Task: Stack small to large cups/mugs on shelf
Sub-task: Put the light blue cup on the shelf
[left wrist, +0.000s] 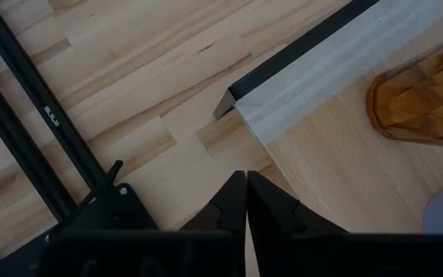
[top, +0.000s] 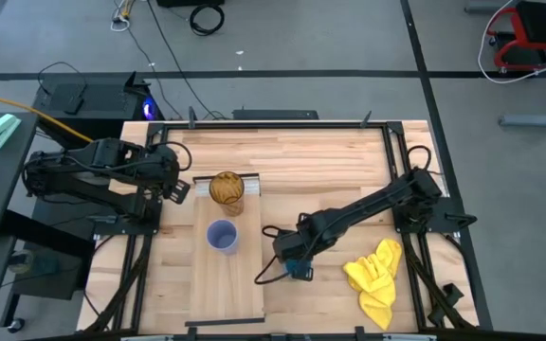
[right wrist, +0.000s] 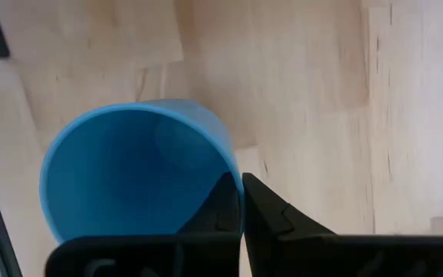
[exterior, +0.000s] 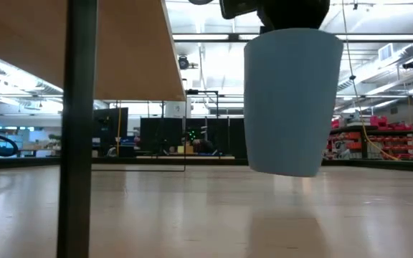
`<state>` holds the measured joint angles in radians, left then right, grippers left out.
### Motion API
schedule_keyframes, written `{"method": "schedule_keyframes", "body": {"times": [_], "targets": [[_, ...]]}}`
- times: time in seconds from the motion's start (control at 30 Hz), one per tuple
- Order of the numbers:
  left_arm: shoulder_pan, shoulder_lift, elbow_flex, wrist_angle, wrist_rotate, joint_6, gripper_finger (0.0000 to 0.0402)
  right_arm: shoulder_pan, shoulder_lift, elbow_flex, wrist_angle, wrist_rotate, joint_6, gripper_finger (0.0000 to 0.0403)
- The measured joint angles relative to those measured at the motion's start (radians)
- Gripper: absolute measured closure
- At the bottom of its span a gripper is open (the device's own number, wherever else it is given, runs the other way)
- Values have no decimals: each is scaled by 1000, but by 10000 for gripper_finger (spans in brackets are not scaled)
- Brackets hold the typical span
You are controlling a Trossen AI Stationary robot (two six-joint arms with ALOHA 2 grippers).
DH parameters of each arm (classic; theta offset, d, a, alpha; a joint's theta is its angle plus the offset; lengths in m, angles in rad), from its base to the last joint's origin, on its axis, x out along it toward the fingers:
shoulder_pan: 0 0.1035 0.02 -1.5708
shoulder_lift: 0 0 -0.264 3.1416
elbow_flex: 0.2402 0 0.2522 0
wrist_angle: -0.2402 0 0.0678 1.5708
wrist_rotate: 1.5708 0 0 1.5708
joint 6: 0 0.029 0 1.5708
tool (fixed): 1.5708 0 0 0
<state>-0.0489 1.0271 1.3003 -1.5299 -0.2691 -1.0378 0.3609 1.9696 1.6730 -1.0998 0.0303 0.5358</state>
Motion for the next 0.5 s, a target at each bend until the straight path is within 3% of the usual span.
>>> {"method": "schedule_keyframes", "body": {"times": [0.5], "targets": [[0,0,0,6,0,0,374,1,21,0,13,-26,-42,400]]}}
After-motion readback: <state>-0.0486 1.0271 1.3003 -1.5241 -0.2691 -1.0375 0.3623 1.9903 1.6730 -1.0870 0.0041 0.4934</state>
